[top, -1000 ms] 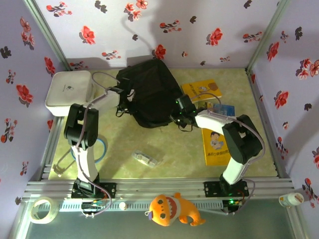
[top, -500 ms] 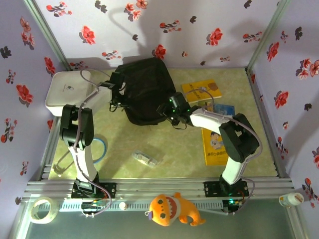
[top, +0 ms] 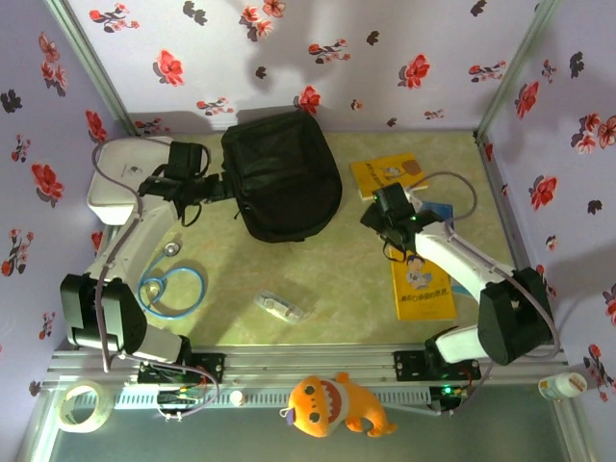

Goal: Pack the student bag

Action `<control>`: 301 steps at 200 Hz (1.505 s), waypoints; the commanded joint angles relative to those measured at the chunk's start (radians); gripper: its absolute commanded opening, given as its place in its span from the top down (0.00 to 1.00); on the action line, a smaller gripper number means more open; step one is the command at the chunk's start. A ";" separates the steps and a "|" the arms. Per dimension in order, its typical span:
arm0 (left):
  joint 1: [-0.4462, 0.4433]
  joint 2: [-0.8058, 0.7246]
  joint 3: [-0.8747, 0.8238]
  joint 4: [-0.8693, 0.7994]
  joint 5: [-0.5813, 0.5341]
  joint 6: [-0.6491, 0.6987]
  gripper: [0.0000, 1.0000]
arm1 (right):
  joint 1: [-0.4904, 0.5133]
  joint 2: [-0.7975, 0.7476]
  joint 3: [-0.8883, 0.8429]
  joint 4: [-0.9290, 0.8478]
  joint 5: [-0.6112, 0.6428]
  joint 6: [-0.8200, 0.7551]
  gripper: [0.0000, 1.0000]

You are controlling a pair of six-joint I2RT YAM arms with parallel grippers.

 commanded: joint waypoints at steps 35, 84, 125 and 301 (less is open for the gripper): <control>0.004 -0.044 -0.053 0.137 0.143 0.022 0.00 | -0.042 -0.050 -0.129 -0.182 0.108 0.044 0.13; -0.004 -0.038 -0.068 0.164 0.233 0.003 0.00 | -0.055 -0.055 -0.242 -0.126 -0.026 0.159 0.13; -0.014 -0.025 -0.072 0.177 0.292 -0.028 0.00 | -0.039 -0.012 -0.276 0.003 -0.193 0.242 0.14; -0.479 0.370 0.127 0.181 0.336 -0.169 0.16 | -0.011 -0.124 -0.101 -0.098 -0.023 0.108 0.23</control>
